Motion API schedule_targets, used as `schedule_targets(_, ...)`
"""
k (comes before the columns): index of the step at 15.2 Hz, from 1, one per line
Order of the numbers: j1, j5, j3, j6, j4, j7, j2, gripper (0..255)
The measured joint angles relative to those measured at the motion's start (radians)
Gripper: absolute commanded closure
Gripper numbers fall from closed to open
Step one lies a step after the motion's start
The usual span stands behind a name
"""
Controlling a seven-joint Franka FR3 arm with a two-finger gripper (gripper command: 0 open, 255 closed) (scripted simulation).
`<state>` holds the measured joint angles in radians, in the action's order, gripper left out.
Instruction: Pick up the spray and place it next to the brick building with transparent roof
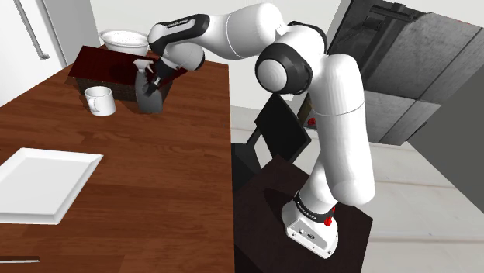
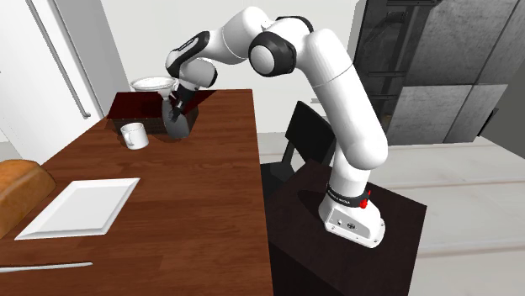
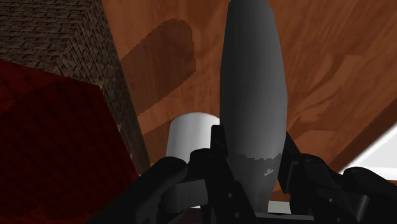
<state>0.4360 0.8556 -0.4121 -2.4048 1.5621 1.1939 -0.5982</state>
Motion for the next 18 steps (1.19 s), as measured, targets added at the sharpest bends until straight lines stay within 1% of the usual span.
schedule_targets(8,-0.019,0.053,0.032,-0.054,0.016,0.059,-0.048,255)
schedule_targets(14,-0.021,0.056,0.035,-0.057,0.014,0.062,-0.052,255)
schedule_targets(15,-0.021,0.056,0.035,-0.057,0.014,0.062,-0.052,0)
schedule_targets(18,-0.021,0.056,0.035,-0.057,0.014,0.062,-0.052,0)
